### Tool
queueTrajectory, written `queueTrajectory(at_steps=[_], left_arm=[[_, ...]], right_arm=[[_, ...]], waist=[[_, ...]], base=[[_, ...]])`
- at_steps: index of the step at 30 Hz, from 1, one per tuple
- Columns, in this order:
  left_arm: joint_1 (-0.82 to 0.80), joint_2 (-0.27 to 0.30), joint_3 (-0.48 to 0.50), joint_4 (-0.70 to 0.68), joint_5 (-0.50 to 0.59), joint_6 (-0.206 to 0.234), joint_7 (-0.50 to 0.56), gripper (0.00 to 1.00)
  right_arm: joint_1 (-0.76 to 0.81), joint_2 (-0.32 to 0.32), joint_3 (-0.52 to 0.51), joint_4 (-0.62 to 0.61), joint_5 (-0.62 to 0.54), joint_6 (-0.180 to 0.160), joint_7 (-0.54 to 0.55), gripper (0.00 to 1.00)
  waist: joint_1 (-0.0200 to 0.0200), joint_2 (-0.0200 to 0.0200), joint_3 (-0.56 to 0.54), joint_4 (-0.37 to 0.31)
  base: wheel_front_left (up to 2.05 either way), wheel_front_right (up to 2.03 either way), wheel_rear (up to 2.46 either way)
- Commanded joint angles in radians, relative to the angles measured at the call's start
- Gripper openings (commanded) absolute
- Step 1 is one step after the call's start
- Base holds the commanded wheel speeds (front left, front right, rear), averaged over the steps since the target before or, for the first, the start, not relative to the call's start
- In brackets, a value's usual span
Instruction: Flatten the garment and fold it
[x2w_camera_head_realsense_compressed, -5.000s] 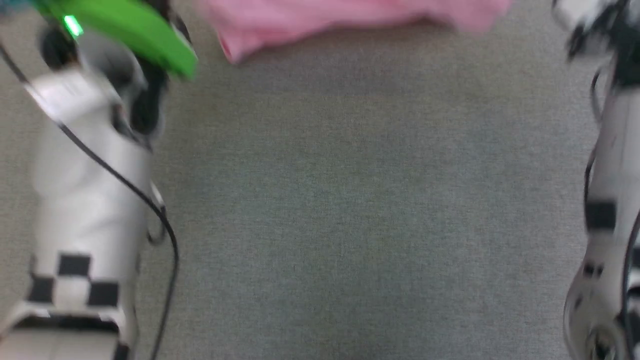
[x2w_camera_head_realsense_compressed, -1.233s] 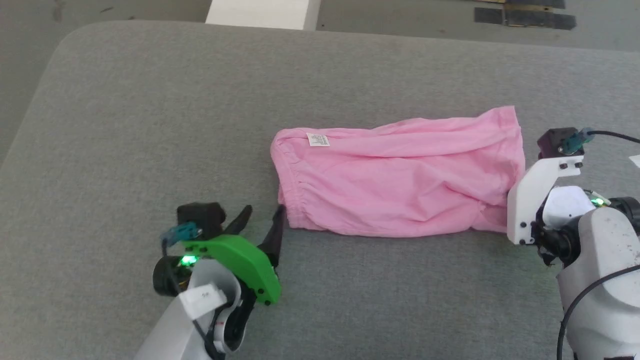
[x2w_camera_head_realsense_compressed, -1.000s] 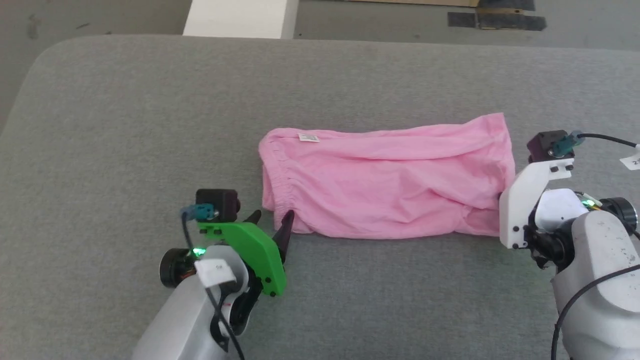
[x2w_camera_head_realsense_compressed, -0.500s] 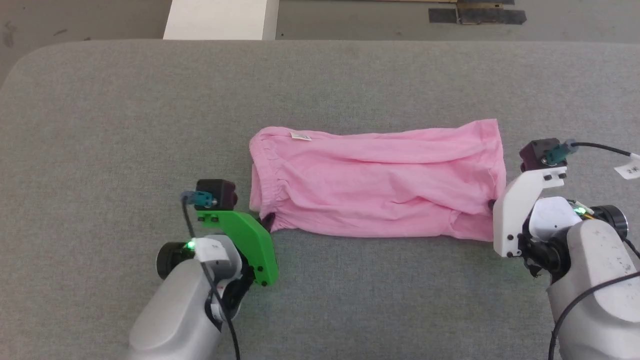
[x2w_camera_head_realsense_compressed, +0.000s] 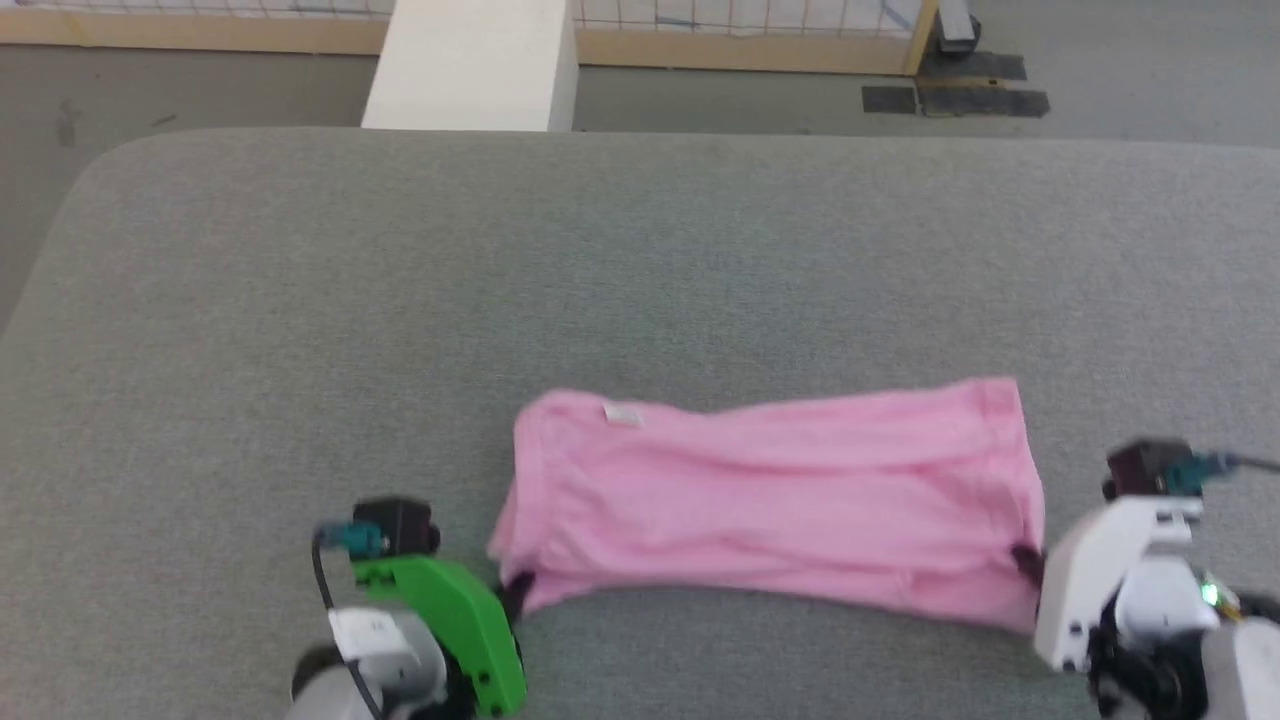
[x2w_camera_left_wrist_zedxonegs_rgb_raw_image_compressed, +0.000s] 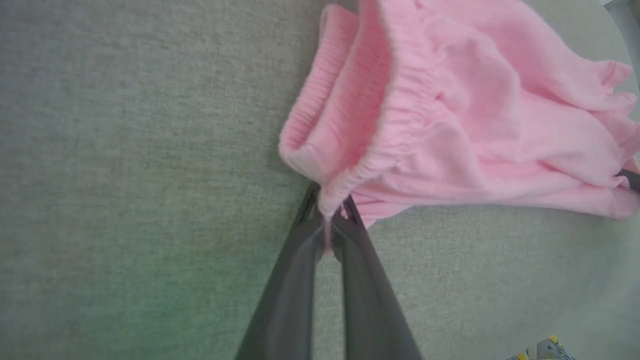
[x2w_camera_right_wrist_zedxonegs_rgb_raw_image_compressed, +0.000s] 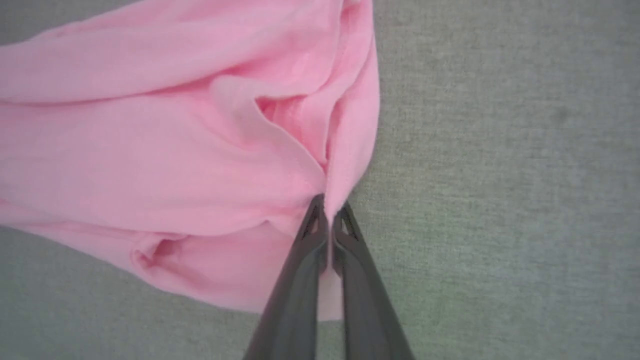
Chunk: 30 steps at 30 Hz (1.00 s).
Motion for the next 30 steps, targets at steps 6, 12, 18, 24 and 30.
queueTrajectory(at_steps=[6,12,18,24,30], left_arm=[[0.063,-0.009,0.013,-0.035,-0.036,0.031,0.002,1.00],[0.086,0.044,0.088,-0.161,-0.076,0.048,0.012,1.00],[0.084,0.117,0.201,-0.292,-0.052,0.078,-0.063,1.00],[0.028,0.147,0.222,-0.286,0.147,0.029,-0.386,1.00],[-0.004,0.110,0.200,-0.182,0.291,-0.007,-0.649,1.00]], right_arm=[[0.097,0.032,-0.048,-0.069,0.021,-0.002,0.000,1.00],[0.117,0.043,-0.100,-0.165,0.027,-0.002,-0.020,1.00],[0.069,0.029,-0.107,-0.234,-0.012,-0.002,0.035,1.00],[-0.032,-0.005,-0.025,-0.142,-0.077,-0.002,0.091,1.00],[-0.111,-0.023,0.040,0.012,-0.135,-0.002,0.104,1.00]], waist=[[0.0000,0.0000,-0.017,0.007],[0.0000,0.0000,-0.041,0.006],[0.0000,0.0000,-0.037,-0.001],[0.0000,0.0000,-0.009,-0.002],[0.0000,0.0000,0.021,0.008]], base=[[0.00,0.00,0.00],[0.00,0.00,0.00],[0.00,0.00,0.00],[0.00,0.00,0.00],[0.00,0.00,0.00]])
